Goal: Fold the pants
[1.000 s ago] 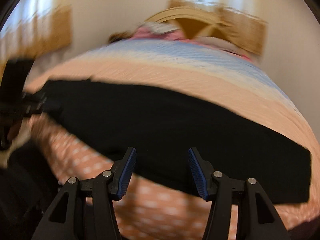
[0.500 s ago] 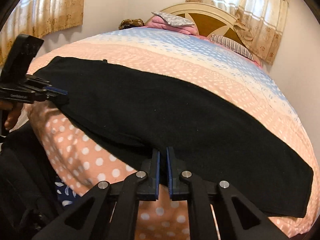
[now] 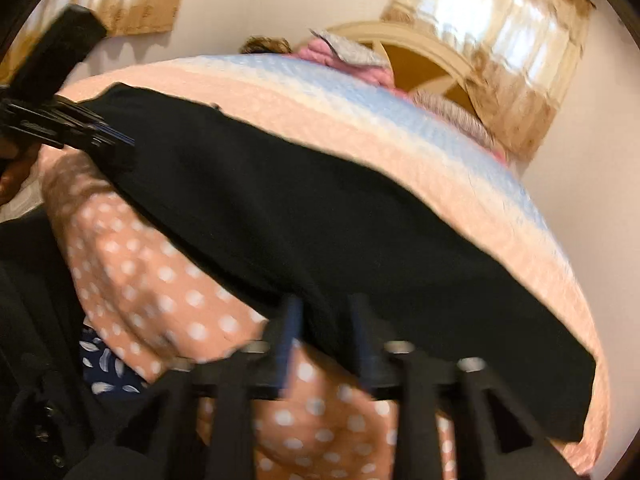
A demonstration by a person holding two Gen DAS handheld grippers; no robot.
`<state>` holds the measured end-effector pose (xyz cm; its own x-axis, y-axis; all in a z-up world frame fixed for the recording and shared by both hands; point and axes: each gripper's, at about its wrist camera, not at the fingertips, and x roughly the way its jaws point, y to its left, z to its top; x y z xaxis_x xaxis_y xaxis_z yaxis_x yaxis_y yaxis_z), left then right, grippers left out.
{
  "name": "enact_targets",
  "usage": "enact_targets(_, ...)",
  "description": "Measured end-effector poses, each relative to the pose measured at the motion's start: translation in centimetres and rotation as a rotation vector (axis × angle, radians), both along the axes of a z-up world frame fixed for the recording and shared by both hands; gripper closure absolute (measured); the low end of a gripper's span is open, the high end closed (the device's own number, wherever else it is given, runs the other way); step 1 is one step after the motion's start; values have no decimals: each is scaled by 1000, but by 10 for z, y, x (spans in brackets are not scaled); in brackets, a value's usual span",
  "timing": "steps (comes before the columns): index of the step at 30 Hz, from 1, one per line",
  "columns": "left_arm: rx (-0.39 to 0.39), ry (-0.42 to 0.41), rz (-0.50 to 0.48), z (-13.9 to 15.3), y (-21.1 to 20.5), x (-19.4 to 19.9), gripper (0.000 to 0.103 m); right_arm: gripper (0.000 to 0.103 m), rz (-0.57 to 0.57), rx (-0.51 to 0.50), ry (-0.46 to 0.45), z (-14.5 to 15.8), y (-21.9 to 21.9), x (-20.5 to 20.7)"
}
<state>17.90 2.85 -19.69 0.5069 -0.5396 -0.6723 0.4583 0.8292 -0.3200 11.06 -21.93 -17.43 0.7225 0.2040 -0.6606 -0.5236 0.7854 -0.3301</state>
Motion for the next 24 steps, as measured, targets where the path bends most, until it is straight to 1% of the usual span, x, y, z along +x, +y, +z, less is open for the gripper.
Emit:
enact_targets(1, 0, -1, 7, 0, 2, 1, 92, 61, 23, 30, 0, 5, 3, -3)
enact_targets(3, -12, 4, 24, 0, 5, 2, 92, 61, 80, 100, 38, 14, 16, -5)
enact_targets(5, -19, 8, 32, 0, 8, 3, 92, 61, 114, 138, 82, 13, 29, -1)
enact_targets(7, -15, 3, 33, 1, 9, 2, 92, 61, 122, 169, 125, 6, 41, 8)
enact_targets(8, -13, 0, 35, 2, 11, 2, 92, 61, 121, 185, 172, -1, 46, 14)
enact_targets(10, -12, -4, 40, 3, 15, 2, 92, 61, 127, 227, 322, -19, 57, 23)
enact_targets(11, -13, -5, 44, 3, 17, 3, 92, 61, 129, 236, 326, -23, 61, 21)
enact_targets(12, -16, -6, 51, 3, 20, 3, 92, 61, 140, 228, 303, -24, 65, 16)
enact_targets(13, -20, -5, 56, 4, 24, 3, 92, 61, 169, 223, 322, -24, 70, 13)
enact_targets(14, -22, -5, 60, 4, 26, 4, 92, 61, 192, 246, 353, -23, 71, 12)
enact_targets(15, -21, -5, 62, 3, 27, 4, 92, 61, 192, 264, 351, -21, 72, 11)
enact_targets(17, -25, -8, 67, 4, 30, 6, 92, 61, 173, 293, 314, -14, 70, 13)
enact_targets(19, -32, -10, 71, 4, 30, 7, 92, 61, 129, 316, 259, -5, 66, 21)
enact_targets(20, -35, -12, 69, 5, 30, 7, 92, 61, 116, 322, 250, -3, 65, 25)
enact_targets(22, -31, -20, 64, 6, 28, 8, 92, 61, 116, 336, 293, -3, 72, 37)
enact_targets(24, -27, -23, 66, 6, 30, 9, 92, 61, 136, 331, 321, -11, 85, 39)
